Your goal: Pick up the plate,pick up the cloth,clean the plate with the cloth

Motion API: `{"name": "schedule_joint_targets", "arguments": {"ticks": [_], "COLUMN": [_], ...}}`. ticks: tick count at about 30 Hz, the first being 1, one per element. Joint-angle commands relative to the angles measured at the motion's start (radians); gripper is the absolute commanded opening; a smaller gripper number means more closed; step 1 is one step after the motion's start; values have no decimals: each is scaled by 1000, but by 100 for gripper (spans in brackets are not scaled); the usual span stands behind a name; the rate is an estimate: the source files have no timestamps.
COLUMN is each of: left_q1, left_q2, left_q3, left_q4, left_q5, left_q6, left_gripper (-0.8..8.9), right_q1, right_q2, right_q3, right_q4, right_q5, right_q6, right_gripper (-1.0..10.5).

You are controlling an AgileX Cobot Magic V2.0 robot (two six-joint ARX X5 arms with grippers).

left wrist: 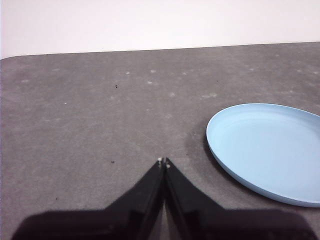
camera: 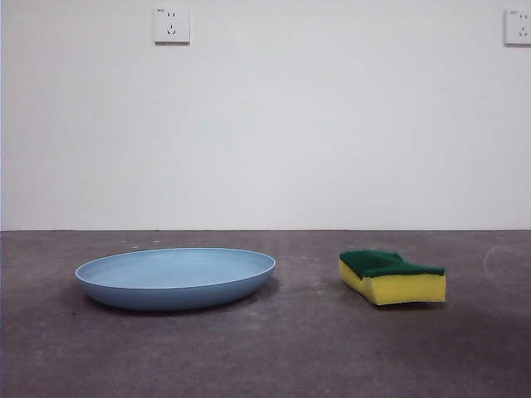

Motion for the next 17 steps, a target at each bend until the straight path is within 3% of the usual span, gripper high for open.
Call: {"name": "schedule_joint_targets", "arguments": {"ticks": [1,6,14,17], "left_q1": [4,4,4,4], "left_q2": [-2,12,162,264], "left_q3": [-9,62,295,404], "left_q4": [1,-58,-190,-251], "left_q5": [2,11,161,201], "left_q6": [-51,-138,-206,-206], "left_gripper": [-6,-6,-6,-6], "right_q1": [1,1,1,1], "right_q2": [2,51,246,352], "right_q3": [5,82,291,379], "right_q4": [-22,-38,-67,-84], "right_q5": [-13,-18,-161,-208], "right_q6": [37,112,118,74], "right_gripper": [-9,-9,-9,-7]}}
